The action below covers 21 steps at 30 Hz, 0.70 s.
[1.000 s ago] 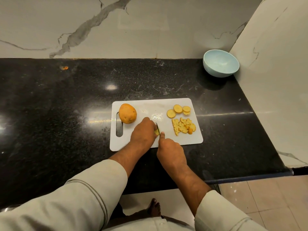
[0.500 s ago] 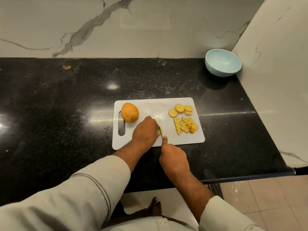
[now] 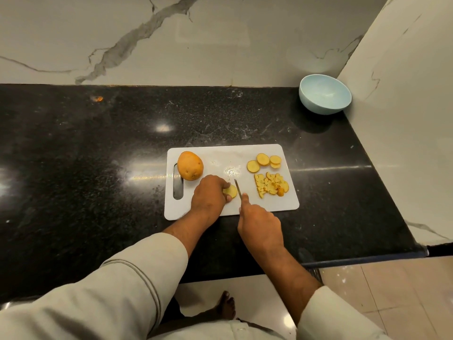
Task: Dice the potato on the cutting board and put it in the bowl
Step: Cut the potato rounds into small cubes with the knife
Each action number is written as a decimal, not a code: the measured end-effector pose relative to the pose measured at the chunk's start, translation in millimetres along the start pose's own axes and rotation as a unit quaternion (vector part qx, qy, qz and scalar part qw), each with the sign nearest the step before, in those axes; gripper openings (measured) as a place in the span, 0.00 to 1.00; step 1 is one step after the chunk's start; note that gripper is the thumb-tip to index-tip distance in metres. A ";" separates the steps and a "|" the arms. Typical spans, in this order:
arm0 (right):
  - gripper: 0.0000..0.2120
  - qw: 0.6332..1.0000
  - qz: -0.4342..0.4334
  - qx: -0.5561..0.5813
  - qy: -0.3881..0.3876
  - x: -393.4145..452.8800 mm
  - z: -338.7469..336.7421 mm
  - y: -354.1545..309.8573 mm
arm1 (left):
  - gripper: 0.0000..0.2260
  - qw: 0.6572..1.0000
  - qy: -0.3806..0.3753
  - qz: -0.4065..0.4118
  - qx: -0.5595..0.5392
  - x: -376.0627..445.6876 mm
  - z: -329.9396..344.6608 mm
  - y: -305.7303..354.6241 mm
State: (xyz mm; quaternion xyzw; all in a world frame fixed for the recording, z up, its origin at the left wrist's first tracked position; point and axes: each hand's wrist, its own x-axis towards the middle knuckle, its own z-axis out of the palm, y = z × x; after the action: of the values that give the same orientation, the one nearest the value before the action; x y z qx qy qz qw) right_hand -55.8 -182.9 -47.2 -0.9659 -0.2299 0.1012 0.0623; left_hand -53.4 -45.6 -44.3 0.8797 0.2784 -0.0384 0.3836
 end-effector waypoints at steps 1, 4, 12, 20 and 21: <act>0.27 1.000 -0.005 -0.001 -0.001 4.9 0.1 -2.6 | 0.16 1.000 0.002 -0.002 0.000 -0.6 -0.5 0.3; 0.28 1.000 -0.022 -0.011 -0.011 13.9 2.6 -8.3 | 0.14 1.000 0.006 0.002 0.011 -1.4 -1.5 1.4; 0.28 0.999 -0.026 -0.016 -0.015 18.5 11.5 -13.3 | 0.07 0.997 -0.011 0.021 0.072 -1.5 -6.3 7.9; 0.29 0.999 -0.024 -0.022 -0.027 23.3 19.7 -15.5 | 0.05 0.996 -0.018 0.013 0.089 1.4 -7.3 12.0; 0.29 0.999 -0.029 -0.026 -0.032 25.0 19.7 -15.8 | 0.05 0.996 -0.019 0.012 0.087 1.9 -7.6 12.1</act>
State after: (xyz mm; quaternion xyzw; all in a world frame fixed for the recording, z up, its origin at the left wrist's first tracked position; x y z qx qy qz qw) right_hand -45.2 -156.0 -67.9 -0.9563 -0.2627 0.1246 0.0322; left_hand -46.7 -46.1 -31.6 0.9122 0.2563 -0.0745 0.3109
